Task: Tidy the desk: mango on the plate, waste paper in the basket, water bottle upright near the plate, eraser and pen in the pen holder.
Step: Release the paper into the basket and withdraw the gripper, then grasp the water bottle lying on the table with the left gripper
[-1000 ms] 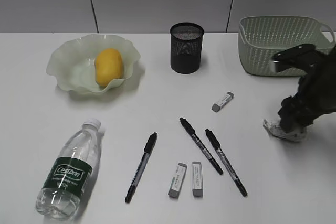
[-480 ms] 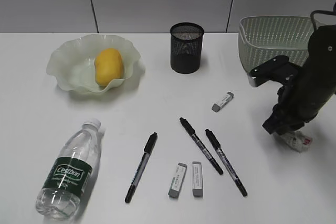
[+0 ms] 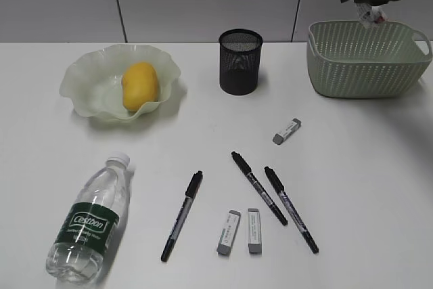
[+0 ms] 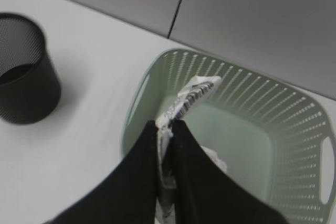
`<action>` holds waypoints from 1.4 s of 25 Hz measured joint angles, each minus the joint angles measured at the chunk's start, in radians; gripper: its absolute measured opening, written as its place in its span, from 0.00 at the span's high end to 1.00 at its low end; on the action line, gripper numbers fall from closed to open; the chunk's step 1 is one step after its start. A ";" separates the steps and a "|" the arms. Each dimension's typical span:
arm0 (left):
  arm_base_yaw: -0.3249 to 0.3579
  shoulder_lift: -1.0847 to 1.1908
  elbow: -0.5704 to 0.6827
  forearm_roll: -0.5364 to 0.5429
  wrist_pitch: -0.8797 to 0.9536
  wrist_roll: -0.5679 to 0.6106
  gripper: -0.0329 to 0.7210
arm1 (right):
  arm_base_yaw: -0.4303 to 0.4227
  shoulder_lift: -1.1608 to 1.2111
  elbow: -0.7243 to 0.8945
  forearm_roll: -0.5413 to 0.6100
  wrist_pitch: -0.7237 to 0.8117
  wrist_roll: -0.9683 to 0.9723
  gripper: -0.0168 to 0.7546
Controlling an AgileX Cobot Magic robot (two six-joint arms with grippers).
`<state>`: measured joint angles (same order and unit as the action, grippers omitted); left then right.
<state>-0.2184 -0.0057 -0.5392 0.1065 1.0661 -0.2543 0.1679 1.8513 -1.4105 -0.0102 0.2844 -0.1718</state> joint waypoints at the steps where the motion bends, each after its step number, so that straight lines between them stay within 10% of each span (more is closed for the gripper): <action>1: 0.000 0.000 0.000 0.000 0.000 0.000 0.37 | -0.010 0.050 -0.041 0.000 0.004 0.005 0.91; 4: 0.000 0.000 0.000 0.000 0.000 0.000 0.37 | -0.021 0.165 -0.116 0.000 0.022 0.010 0.89; 12: 0.000 0.000 0.000 0.000 0.000 0.000 0.37 | -0.021 0.174 -0.145 0.000 0.137 0.013 0.24; 35: 0.000 0.000 0.000 -0.001 -0.001 0.000 0.37 | 0.101 -1.295 0.866 0.000 0.712 0.211 0.37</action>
<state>-0.2184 -0.0057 -0.5392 0.1056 1.0653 -0.2543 0.2693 0.5564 -0.5444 -0.0099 0.9964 0.0397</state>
